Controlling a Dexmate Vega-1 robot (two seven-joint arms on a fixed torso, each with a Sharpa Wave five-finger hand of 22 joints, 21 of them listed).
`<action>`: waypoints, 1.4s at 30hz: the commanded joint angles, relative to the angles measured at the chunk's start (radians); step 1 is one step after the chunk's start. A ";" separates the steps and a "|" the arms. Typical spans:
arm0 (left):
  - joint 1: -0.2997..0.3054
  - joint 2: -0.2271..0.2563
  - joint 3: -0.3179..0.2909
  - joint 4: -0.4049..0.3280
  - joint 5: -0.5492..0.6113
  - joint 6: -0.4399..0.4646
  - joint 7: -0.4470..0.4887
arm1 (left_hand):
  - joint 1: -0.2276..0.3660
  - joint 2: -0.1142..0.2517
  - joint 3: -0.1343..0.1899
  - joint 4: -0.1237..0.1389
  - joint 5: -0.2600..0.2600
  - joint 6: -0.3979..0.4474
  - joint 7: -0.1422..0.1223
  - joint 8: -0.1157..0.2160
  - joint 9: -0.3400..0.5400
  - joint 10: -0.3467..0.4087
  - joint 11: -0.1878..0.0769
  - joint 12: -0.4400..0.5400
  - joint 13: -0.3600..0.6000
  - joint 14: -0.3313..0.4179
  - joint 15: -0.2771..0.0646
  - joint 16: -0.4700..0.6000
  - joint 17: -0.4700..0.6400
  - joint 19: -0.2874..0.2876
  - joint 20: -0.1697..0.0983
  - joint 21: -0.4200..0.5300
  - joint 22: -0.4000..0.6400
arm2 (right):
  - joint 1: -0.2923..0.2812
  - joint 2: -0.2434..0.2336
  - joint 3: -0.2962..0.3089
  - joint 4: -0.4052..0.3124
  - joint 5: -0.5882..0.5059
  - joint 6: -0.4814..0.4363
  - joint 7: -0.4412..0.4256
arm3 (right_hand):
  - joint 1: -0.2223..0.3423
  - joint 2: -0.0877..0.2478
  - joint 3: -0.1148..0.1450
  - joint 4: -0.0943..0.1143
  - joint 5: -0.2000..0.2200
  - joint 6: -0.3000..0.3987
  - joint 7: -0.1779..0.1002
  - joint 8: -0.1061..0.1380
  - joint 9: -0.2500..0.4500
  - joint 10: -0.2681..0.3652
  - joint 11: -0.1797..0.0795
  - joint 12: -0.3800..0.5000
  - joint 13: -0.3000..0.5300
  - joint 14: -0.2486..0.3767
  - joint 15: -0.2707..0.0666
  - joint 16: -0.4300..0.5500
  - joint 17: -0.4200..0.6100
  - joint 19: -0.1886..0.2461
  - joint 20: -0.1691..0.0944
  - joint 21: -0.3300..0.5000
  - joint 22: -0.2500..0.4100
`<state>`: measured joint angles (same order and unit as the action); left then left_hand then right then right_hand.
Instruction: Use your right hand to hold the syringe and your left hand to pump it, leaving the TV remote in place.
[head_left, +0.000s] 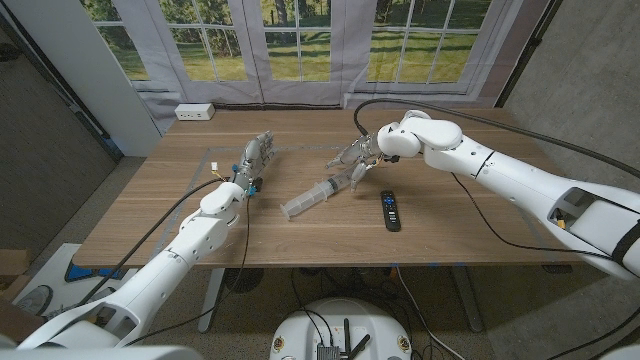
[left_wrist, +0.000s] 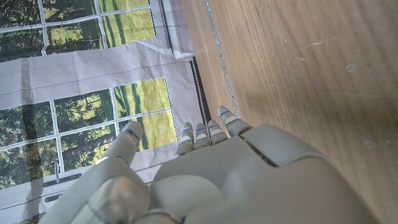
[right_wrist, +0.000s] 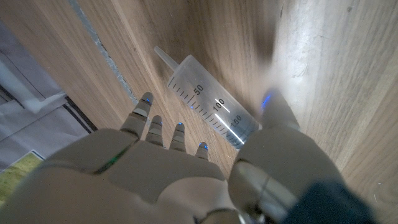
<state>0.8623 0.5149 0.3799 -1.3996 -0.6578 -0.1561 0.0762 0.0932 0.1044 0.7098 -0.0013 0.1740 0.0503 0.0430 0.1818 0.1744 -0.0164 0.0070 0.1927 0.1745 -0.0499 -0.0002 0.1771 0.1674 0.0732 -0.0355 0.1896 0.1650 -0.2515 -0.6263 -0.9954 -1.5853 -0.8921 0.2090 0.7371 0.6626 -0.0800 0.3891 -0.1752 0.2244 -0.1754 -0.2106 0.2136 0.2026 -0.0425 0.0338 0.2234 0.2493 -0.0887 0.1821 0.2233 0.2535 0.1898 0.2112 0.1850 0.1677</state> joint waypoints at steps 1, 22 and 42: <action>-0.012 -0.012 0.007 0.024 -0.006 0.001 -0.013 | -0.011 0.072 -0.001 0.007 0.006 0.010 -0.002 0.003 0.002 0.007 0.000 0.005 0.004 0.005 -0.002 0.003 0.004 0.004 -0.012 0.004 0.006 | 0.011 0.014 -0.013 0.040 -0.007 0.038 -0.039 | 0.029 0.006 0.016 0.002 0.000 0.023 -0.005 0.021 0.007 0.027 -0.004 0.015 0.010 0.025 -0.011 0.016 0.006 -0.001 0.000 0.004 0.003; -0.009 -0.022 0.011 0.029 -0.014 0.001 -0.017 | -0.016 0.069 0.004 0.011 0.006 0.014 -0.004 0.004 0.002 0.012 -0.002 0.005 0.004 0.007 0.000 0.002 0.003 0.008 -0.011 0.005 0.006 | 0.004 0.007 -0.016 0.067 -0.033 0.068 -0.141 | 0.135 0.014 0.049 0.004 -0.020 0.291 -0.007 0.132 0.017 0.292 -0.100 0.099 0.044 0.184 -0.141 0.102 0.032 0.130 -0.043 0.016 0.001; 0.000 -0.027 0.011 0.021 -0.018 -0.008 -0.016 | -0.022 0.067 0.007 0.016 0.006 0.023 -0.005 0.005 0.002 0.018 -0.006 0.006 0.004 0.011 0.000 0.002 0.003 0.012 -0.009 0.005 0.006 | -0.016 0.018 -0.026 0.082 -0.087 0.056 -0.251 | 0.235 0.020 0.055 0.006 -0.038 0.472 -0.008 0.210 0.025 0.508 -0.171 0.150 0.057 0.304 -0.257 0.178 0.053 0.199 -0.107 0.012 0.001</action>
<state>0.8570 0.4901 0.3908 -1.3729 -0.6734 -0.1572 0.0599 0.0852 0.1017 0.7125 0.0099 0.1740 0.0628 0.0412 0.1818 0.1743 -0.0093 -0.0001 0.1927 0.1744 -0.0391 -0.0002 0.1771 0.1677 0.0731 -0.0355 0.1896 0.1650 -0.2556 -0.6088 -1.0192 -1.5066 -0.9539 0.2745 0.5434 0.8823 -0.0602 0.4402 -0.1738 0.1885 0.2674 -0.2193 0.4091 0.2222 0.4306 -0.1282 0.3592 0.3015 0.1975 -0.0391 0.3876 0.2998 0.3808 0.1097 0.1975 0.1676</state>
